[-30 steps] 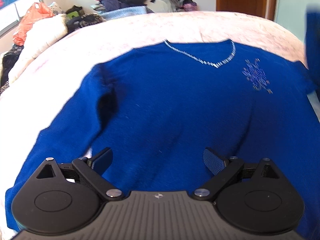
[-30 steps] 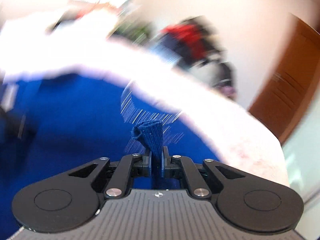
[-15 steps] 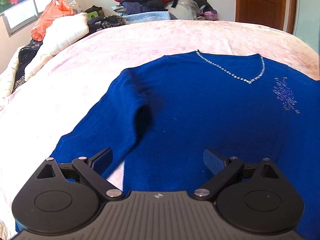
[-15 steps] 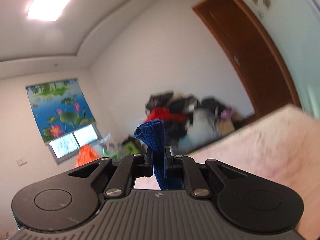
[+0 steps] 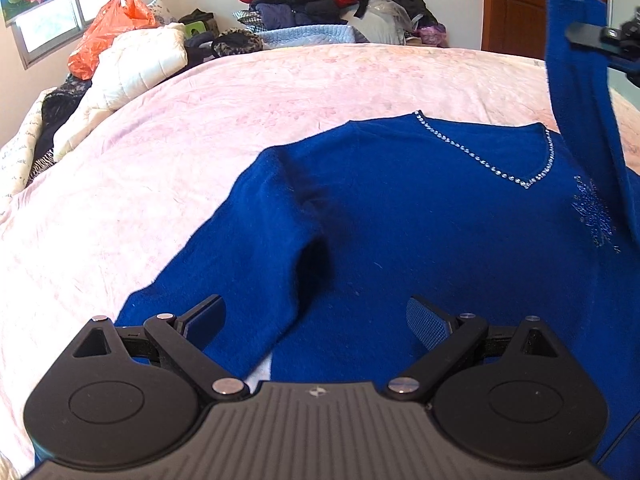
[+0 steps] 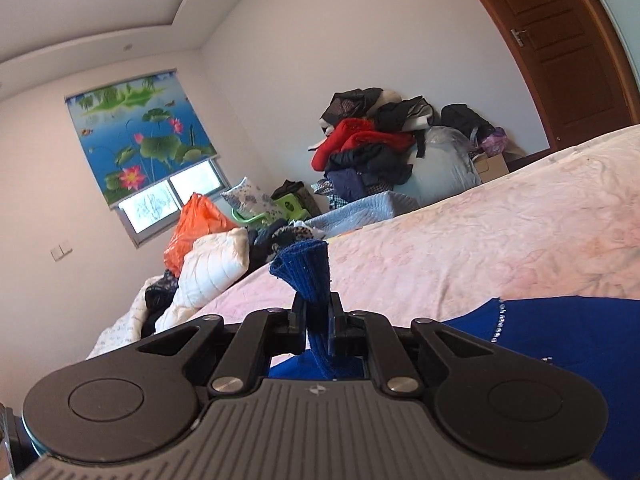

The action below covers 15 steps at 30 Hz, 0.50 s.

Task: Fold small clothes
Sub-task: 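Lift the sleeve up off the bed with the right gripper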

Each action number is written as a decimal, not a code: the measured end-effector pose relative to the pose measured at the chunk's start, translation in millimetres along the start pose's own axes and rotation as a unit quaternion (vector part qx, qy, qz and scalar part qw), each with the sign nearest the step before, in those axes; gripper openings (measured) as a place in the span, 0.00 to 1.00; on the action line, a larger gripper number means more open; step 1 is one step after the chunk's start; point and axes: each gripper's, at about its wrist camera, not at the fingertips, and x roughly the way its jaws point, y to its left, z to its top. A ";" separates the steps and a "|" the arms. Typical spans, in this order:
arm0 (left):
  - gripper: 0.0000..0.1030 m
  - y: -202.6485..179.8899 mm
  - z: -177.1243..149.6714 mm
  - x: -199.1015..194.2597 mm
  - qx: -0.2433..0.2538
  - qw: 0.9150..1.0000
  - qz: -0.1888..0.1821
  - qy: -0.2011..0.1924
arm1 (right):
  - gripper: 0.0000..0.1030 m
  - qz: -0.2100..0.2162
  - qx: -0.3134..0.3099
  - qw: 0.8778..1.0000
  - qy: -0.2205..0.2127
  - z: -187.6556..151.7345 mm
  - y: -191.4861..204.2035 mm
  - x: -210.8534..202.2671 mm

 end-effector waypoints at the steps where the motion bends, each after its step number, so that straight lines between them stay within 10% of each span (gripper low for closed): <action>1: 0.95 0.7 0.5 0.1 0.001 1.000 0.004 -0.002 | 0.12 0.001 -0.002 1.000 0.003 0.1 2.1 4.6; 15: 0.95 16.0 -3.2 2.2 -0.007 1.000 0.008 0.004 | 0.13 0.018 -0.044 0.998 0.047 -0.9 22.0 62.1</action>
